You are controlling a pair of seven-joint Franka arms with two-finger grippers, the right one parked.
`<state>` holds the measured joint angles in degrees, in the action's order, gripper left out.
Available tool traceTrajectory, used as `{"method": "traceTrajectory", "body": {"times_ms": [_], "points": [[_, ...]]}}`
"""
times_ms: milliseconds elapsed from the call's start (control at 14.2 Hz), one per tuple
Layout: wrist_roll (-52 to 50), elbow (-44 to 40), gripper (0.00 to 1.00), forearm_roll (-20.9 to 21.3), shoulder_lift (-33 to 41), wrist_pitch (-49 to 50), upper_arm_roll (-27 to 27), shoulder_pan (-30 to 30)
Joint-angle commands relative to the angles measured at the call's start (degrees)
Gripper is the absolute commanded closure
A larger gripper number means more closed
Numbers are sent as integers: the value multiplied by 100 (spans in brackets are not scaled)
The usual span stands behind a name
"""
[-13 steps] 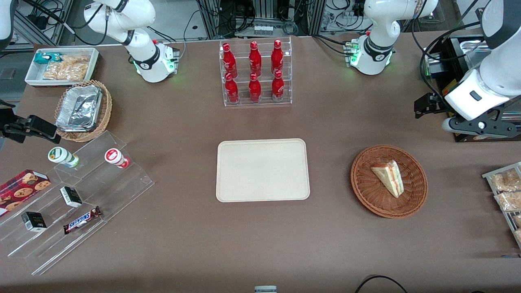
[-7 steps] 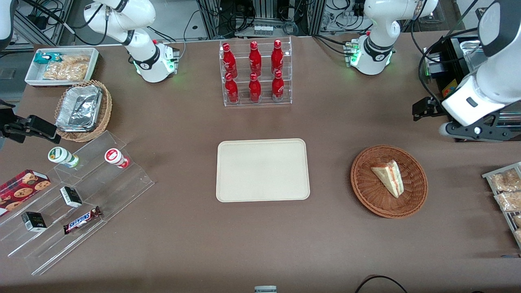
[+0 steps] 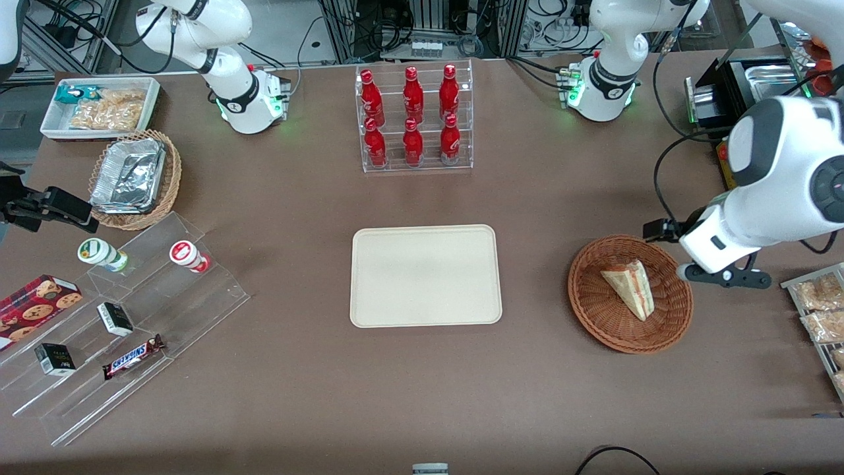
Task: Place sandwich from basket to tray
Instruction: 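Move the left gripper over the sandwich in the wicker basket and lower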
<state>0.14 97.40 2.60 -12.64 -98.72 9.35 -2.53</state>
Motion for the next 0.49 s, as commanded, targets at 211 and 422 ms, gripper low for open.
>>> {"method": "traceTrajectory", "body": {"times_ms": [211, 422], "points": [[-821, 1385, 0, 118, 148, -1718, 23, -55], [-1339, 1930, 0, 118, 104, -2527, 14, -55]]}}
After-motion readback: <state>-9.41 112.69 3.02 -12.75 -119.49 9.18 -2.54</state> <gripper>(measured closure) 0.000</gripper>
